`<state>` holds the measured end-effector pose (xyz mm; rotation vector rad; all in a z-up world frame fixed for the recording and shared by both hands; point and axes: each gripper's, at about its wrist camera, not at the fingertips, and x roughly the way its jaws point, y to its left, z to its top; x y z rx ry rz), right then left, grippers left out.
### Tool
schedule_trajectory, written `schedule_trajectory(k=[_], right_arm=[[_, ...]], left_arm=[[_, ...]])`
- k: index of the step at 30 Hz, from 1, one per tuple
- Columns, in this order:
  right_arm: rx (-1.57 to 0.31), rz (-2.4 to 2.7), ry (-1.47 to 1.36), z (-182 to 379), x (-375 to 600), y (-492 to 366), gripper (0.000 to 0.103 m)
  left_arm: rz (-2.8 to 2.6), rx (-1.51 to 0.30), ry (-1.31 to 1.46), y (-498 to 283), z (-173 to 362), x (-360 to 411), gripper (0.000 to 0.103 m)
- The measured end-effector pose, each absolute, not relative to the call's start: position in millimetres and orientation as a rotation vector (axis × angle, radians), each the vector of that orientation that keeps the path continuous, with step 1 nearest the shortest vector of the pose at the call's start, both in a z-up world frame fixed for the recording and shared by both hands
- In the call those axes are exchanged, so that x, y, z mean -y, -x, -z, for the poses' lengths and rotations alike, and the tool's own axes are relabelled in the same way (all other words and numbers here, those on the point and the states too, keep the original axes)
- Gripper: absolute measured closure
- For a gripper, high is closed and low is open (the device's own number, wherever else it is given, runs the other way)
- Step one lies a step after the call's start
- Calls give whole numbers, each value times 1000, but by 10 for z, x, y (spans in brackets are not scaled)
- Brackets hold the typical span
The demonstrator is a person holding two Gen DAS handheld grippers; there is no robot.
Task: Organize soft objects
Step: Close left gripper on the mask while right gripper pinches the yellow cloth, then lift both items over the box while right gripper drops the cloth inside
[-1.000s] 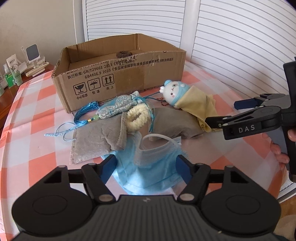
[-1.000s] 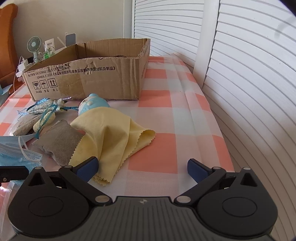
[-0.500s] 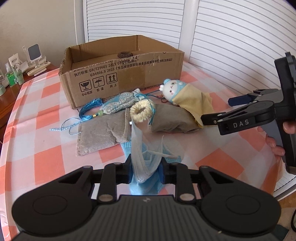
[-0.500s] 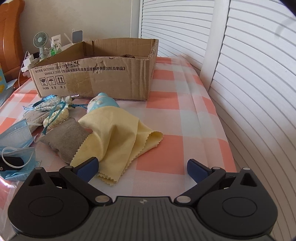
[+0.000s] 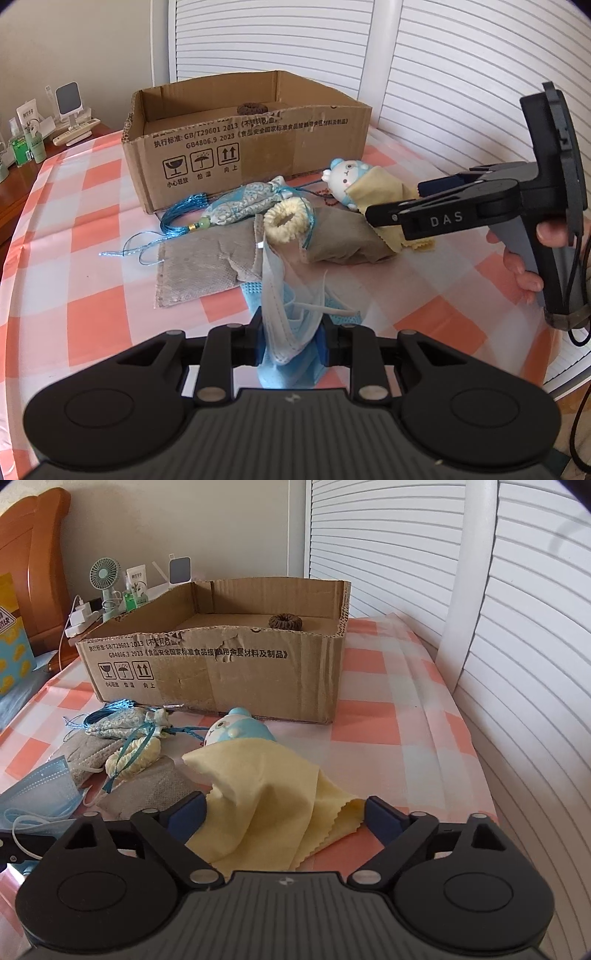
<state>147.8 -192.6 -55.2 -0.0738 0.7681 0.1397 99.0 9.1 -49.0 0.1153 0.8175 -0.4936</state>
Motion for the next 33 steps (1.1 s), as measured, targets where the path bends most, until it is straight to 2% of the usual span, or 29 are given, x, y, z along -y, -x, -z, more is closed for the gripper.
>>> schedule_trajectory(k=[1,3,7,8,11,24,33], right_arm=[[-767,-142,80,537,1918,-1465,22],[-768,-143,104,508,1898,-1419,41],[-766,-160,118,481,1914,-1323,67],[-762,-163,113,477,1929,-1311,77],[-755,-164,99,448,1955,-1294,88],[-696,-139,115,63,2196,-1115,89],[-671,-184,159,-96,2107,-1014,89]], left_arm=[[496,-817,-115,-988,489,-94,78],[499,-817,-116,-993,492,-95,78],[506,-817,-122,-1000,498,-88,78],[506,-816,-122,-1000,496,-87,78],[506,-814,-126,-994,492,-88,78],[511,-793,-140,-933,360,-136,79],[511,-759,-182,-869,98,-228,84]])
